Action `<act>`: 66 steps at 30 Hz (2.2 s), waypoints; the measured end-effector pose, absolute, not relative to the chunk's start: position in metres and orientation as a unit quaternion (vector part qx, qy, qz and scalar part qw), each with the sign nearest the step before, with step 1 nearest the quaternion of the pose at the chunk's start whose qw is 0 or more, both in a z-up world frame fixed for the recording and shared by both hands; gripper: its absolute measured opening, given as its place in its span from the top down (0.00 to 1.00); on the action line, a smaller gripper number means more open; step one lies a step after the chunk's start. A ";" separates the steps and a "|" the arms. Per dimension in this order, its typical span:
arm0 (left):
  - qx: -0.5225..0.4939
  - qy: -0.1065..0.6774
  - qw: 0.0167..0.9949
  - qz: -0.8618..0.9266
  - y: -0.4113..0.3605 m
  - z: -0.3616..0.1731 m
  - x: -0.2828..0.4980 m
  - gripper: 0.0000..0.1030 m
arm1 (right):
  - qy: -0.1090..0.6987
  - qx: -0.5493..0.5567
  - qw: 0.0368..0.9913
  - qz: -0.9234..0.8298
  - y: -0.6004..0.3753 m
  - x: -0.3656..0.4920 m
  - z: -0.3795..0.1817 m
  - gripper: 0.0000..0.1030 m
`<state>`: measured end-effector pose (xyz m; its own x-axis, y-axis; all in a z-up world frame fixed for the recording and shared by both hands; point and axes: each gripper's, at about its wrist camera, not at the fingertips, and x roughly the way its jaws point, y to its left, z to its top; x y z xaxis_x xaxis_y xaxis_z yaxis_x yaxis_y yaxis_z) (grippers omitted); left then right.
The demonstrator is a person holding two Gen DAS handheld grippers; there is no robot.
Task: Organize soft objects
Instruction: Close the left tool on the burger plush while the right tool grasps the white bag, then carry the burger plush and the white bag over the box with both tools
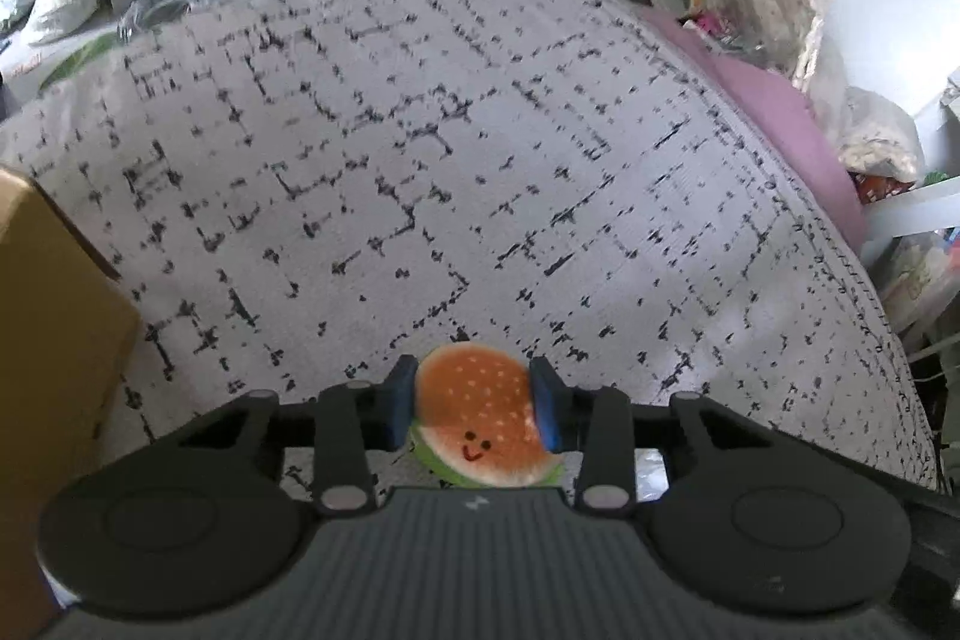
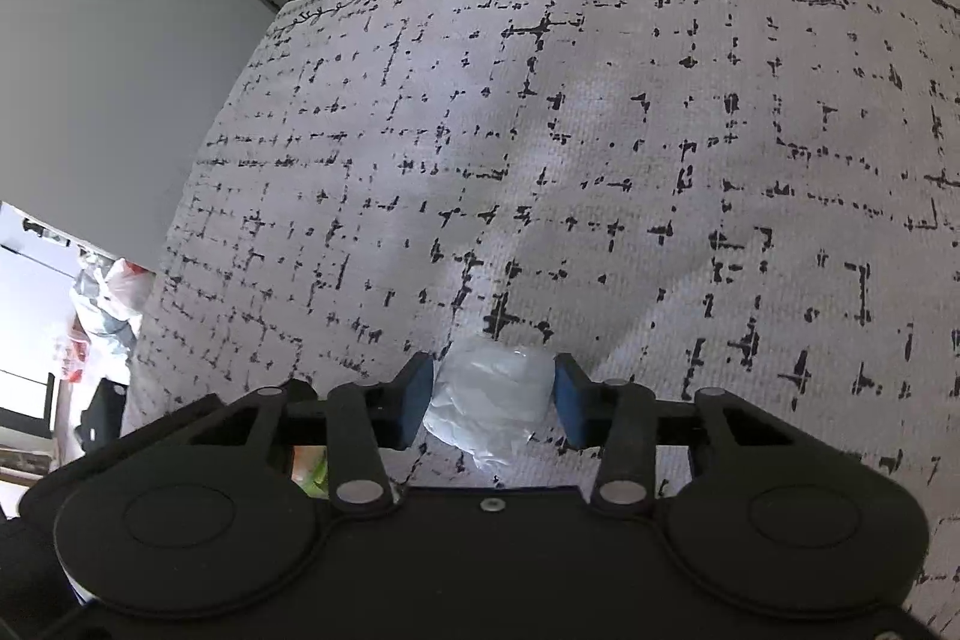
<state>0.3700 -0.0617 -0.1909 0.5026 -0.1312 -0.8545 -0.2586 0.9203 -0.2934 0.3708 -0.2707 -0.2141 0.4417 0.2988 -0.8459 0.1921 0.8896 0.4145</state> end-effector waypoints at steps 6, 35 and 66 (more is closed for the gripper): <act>-0.184 0.478 0.858 0.045 -0.058 -0.167 0.356 0.63 | 0.510 0.245 0.824 0.040 -0.273 0.360 -0.196 0.59; -0.147 0.420 0.892 0.082 -0.021 -0.078 0.265 0.63 | 0.413 0.191 0.882 0.125 -0.247 0.297 -0.110 0.59; -0.162 0.375 0.905 0.119 0.049 -0.024 0.192 0.62 | 0.333 0.126 0.896 0.267 -0.180 0.244 -0.053 0.59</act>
